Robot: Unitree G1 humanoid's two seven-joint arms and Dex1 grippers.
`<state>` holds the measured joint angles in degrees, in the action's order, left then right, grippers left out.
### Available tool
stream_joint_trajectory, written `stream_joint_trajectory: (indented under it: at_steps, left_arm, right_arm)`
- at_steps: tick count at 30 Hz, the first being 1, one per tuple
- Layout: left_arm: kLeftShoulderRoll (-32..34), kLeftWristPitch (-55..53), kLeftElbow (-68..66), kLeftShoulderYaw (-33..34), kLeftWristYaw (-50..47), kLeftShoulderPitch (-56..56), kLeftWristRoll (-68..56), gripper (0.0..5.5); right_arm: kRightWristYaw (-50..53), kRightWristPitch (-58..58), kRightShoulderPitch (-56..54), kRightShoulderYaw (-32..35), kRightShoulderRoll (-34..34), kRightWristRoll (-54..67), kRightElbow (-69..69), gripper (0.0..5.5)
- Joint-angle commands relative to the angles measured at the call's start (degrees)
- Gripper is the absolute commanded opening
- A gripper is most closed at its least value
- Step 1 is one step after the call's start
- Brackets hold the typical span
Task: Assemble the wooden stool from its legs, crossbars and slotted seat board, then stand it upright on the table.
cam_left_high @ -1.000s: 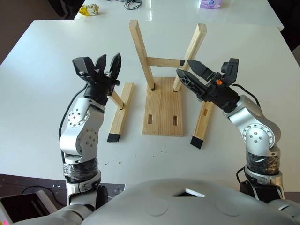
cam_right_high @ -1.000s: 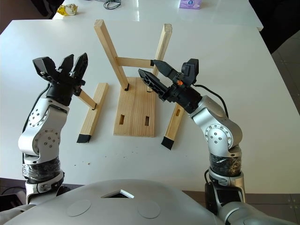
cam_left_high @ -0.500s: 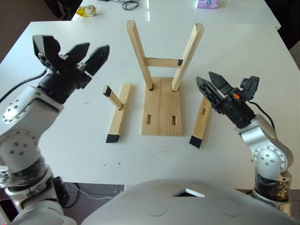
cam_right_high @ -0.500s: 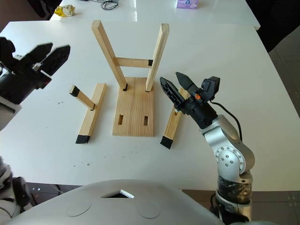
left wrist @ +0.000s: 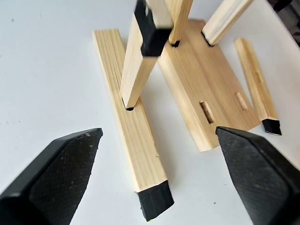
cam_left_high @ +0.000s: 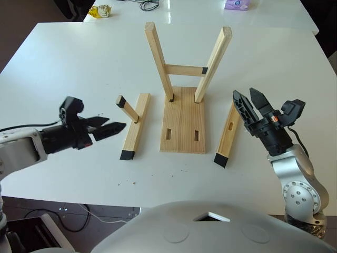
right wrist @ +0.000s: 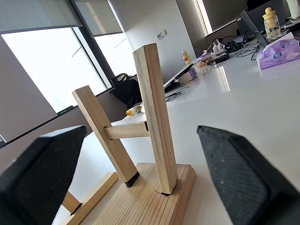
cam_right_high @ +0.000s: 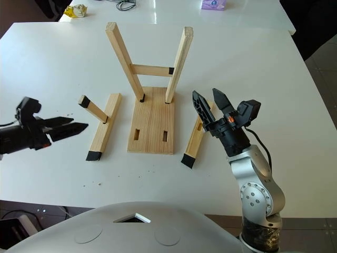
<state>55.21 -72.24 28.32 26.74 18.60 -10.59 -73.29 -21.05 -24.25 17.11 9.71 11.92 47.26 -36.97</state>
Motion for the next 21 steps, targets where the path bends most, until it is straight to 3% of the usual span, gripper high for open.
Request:
stream_joint_trajectory:
  at_steps: [1, 14, 21]
  left_arm:
    - [-3.9, 0.8, 3.3, -3.3, -5.7, -0.8, 3.5, 4.49]
    - [-20.1, 0.9, 14.9, -14.3, -28.2, -4.9, 15.0, 4.49]
    - [-27.3, 0.8, 15.8, -17.6, -32.3, -7.6, 21.0, 4.49]
  right_arm:
    - [0.1, -0.6, -1.3, 1.8, 2.1, 1.0, 0.9, 4.36]
    - [-1.5, -6.1, -9.8, 3.5, 8.8, 5.9, 6.4, 4.36]
    - [-2.4, -8.0, -13.8, 3.2, 10.4, 6.7, 9.0, 4.36]
